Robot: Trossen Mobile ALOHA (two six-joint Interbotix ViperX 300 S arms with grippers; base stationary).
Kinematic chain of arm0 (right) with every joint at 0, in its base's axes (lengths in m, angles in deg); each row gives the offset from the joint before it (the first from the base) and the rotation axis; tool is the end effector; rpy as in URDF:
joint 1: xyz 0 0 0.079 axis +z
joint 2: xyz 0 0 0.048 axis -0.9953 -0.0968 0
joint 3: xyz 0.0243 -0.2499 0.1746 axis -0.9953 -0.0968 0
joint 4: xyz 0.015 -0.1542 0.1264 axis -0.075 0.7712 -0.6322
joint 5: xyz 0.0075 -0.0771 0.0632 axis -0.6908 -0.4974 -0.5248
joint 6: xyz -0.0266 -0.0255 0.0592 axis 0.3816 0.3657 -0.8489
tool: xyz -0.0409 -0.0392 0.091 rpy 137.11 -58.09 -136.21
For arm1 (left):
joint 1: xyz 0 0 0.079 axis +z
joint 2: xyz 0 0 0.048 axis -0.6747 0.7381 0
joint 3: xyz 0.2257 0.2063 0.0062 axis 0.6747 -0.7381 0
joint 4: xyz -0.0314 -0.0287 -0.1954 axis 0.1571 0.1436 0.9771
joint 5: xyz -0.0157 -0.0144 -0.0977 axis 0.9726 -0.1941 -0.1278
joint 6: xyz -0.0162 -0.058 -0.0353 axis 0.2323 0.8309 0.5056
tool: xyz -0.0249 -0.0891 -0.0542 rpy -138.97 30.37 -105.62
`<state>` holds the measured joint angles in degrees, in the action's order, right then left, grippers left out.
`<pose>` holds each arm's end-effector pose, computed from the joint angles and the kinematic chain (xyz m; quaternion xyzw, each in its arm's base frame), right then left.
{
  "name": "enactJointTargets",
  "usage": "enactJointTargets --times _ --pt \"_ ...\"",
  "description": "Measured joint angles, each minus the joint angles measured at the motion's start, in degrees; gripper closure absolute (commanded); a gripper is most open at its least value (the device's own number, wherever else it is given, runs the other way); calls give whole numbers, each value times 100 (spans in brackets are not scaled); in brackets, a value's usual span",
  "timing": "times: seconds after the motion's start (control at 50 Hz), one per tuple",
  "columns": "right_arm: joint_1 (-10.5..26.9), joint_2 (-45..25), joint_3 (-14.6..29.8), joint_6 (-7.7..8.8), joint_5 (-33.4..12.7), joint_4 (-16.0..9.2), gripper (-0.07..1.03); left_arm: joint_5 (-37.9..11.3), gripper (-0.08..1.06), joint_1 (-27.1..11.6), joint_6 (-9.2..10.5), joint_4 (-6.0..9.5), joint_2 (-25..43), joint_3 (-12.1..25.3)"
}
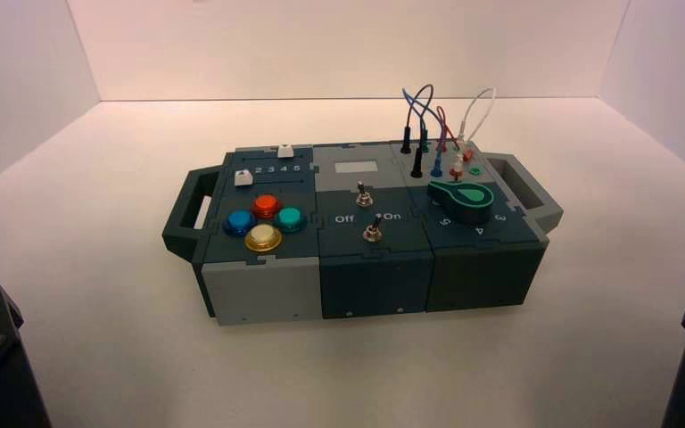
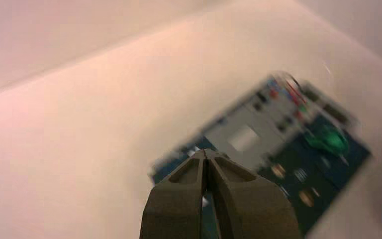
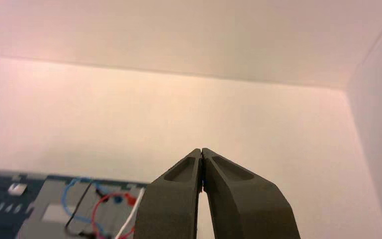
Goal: Turn the knob to position 3.
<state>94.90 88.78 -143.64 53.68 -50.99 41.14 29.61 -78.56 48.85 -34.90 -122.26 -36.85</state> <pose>0.2698 0.0509 0.2155 -0.0075 0.2493 0.0873 0.9645 0.2091 -0.1553 0.1893 0.0865 0.3032 -0.2965 0.9015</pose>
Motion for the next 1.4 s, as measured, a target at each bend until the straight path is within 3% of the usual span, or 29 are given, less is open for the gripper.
enactJointTargets --times 0.24,0.44,0.64,0.96,1.4 --pt "826 -510 246 0 -756 -158 99 -211 101 -413 0 53 483 97" --pt "1292 -1055 422 -9 -1573 -334 99 -237 101 -536 9 53 580 114" --pt "1687 -1441 439 -9 -1969 -519 99 -272 101 -773 0 53 765 114" --pt "2285 -2285 466 0 -2136 -844 99 -334 101 -1028 0 53 1107 220" --pt "2487 -3138 835 0 -2136 -1046 99 -387 101 -1178 0 105 1178 229"
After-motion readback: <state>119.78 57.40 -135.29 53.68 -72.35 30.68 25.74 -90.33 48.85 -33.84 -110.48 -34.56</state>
